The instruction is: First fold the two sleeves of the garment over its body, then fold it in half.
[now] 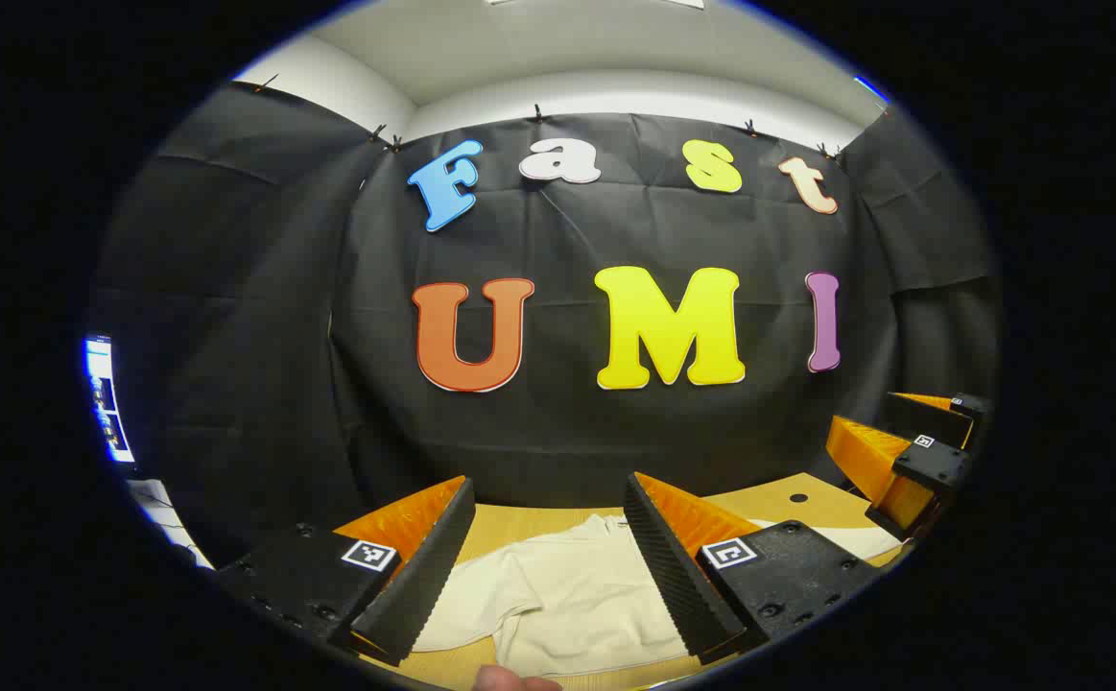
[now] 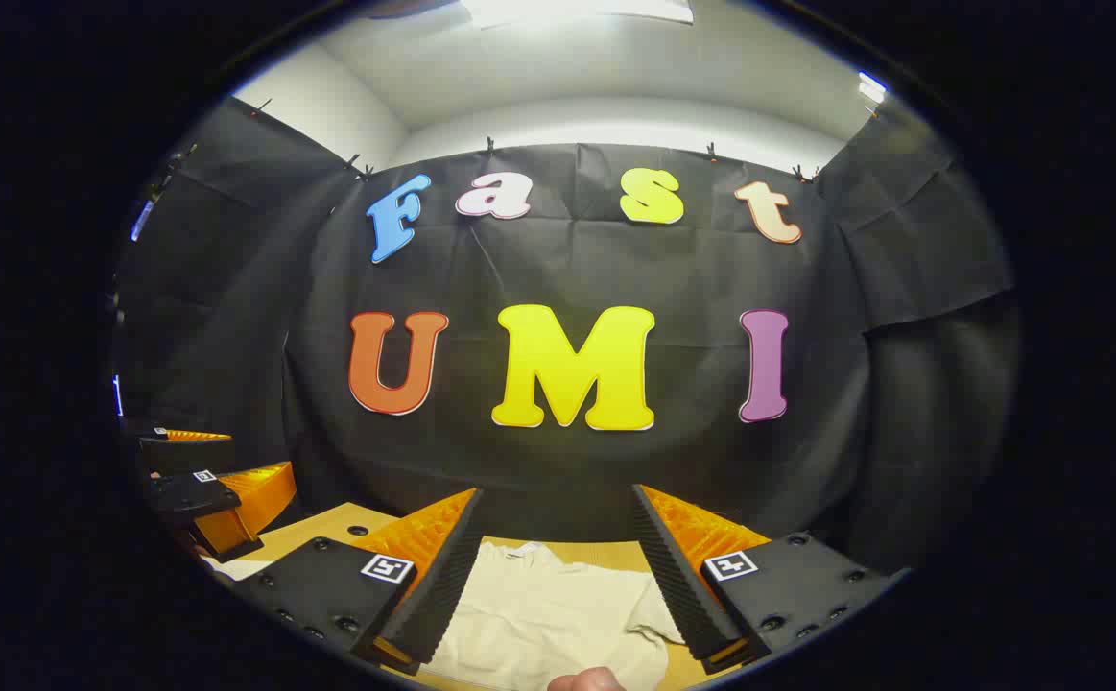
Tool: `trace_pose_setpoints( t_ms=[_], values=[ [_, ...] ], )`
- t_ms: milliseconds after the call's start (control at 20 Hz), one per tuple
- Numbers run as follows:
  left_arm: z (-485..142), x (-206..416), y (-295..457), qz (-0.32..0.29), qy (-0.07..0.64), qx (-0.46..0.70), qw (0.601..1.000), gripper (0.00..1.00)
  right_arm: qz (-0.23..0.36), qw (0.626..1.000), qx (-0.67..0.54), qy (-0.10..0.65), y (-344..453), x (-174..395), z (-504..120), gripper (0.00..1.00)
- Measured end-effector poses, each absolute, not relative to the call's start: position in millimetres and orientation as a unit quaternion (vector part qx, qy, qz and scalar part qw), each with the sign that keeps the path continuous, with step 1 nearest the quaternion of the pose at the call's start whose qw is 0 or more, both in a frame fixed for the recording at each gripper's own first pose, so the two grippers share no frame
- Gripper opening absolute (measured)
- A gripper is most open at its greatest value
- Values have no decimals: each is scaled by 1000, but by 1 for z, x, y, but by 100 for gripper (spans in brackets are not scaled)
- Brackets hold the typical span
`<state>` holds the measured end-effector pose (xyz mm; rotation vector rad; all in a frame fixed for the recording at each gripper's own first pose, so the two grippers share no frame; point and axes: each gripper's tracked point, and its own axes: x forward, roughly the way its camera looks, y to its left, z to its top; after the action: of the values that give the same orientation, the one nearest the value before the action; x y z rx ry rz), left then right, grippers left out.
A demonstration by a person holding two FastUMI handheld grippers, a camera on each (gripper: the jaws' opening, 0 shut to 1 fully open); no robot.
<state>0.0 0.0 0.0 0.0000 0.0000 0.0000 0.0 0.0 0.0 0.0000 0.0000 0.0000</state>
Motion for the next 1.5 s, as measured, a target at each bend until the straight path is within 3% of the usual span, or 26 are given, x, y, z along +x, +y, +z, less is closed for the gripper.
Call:
trace_pose_setpoints(
  t_ms=[1500],
  values=[
    [-1,-11,-33,-11,8,-4,1000,99,20,1000,3,13,-32,-3,-7,94]
  ],
)
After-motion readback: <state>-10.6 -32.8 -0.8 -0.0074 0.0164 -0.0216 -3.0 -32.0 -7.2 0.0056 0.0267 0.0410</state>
